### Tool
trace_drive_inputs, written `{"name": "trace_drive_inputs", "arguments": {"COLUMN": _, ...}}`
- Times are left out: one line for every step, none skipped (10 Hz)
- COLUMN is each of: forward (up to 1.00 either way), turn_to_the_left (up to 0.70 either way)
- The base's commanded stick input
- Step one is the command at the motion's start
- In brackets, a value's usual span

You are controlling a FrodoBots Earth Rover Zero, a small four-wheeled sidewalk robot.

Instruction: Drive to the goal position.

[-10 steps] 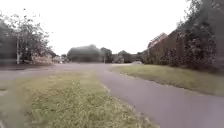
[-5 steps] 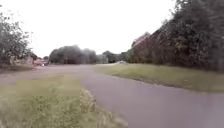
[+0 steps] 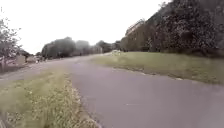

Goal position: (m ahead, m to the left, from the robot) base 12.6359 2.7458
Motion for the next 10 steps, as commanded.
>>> {"name": "trace_drive_inputs", "arguments": {"forward": 1.00, "turn_to_the_left": 0.40}}
{"name": "trace_drive_inputs", "arguments": {"forward": 1.00, "turn_to_the_left": 0.40}}
{"name": "trace_drive_inputs", "arguments": {"forward": 1.00, "turn_to_the_left": 0.40}}
{"name": "trace_drive_inputs", "arguments": {"forward": 1.00, "turn_to_the_left": 0.40}}
{"name": "trace_drive_inputs", "arguments": {"forward": 1.00, "turn_to_the_left": 0.40}}
{"name": "trace_drive_inputs", "arguments": {"forward": 1.00, "turn_to_the_left": 0.40}}
{"name": "trace_drive_inputs", "arguments": {"forward": 1.00, "turn_to_the_left": 0.40}}
{"name": "trace_drive_inputs", "arguments": {"forward": 1.00, "turn_to_the_left": 0.40}}
{"name": "trace_drive_inputs", "arguments": {"forward": 1.00, "turn_to_the_left": 0.40}}
{"name": "trace_drive_inputs", "arguments": {"forward": 1.00, "turn_to_the_left": 0.40}}
